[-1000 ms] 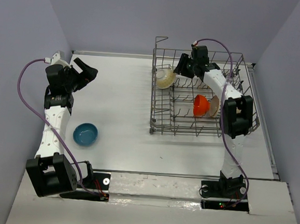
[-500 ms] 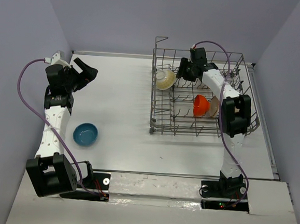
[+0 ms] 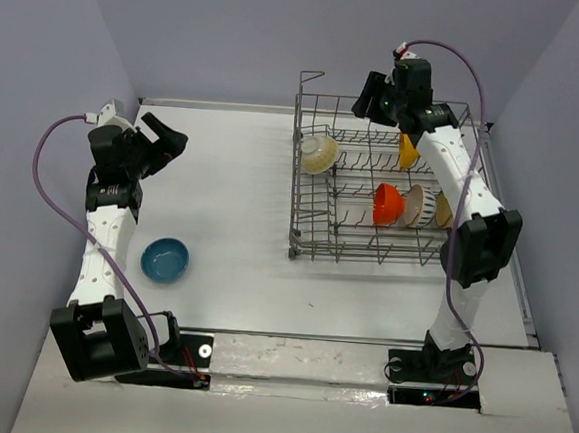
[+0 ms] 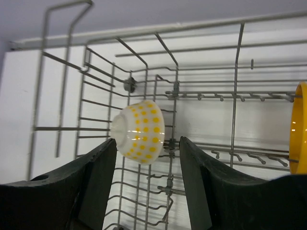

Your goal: Load the bowls into the dish rack

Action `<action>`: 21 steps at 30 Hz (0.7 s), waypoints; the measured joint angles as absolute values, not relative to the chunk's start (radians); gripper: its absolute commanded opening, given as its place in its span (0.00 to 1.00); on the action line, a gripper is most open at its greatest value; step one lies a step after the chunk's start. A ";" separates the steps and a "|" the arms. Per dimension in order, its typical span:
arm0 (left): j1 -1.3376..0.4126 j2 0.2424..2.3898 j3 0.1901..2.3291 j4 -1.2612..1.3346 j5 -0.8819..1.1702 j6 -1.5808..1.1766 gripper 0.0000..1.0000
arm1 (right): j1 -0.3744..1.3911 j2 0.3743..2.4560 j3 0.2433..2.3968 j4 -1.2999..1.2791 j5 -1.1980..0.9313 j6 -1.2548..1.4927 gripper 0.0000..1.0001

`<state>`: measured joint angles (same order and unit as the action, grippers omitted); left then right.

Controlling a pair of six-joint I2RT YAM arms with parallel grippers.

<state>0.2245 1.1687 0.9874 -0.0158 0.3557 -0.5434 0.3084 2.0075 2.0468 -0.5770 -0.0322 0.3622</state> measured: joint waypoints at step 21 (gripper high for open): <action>0.239 0.900 0.992 -0.142 0.072 -0.629 0.99 | 0.972 1.914 1.949 -0.560 0.002 0.274 0.60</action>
<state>0.2394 0.9005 0.9920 -0.1421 0.0715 -0.6289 0.9722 1.9144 1.9491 -0.5602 0.0017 0.2737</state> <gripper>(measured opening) 0.989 0.605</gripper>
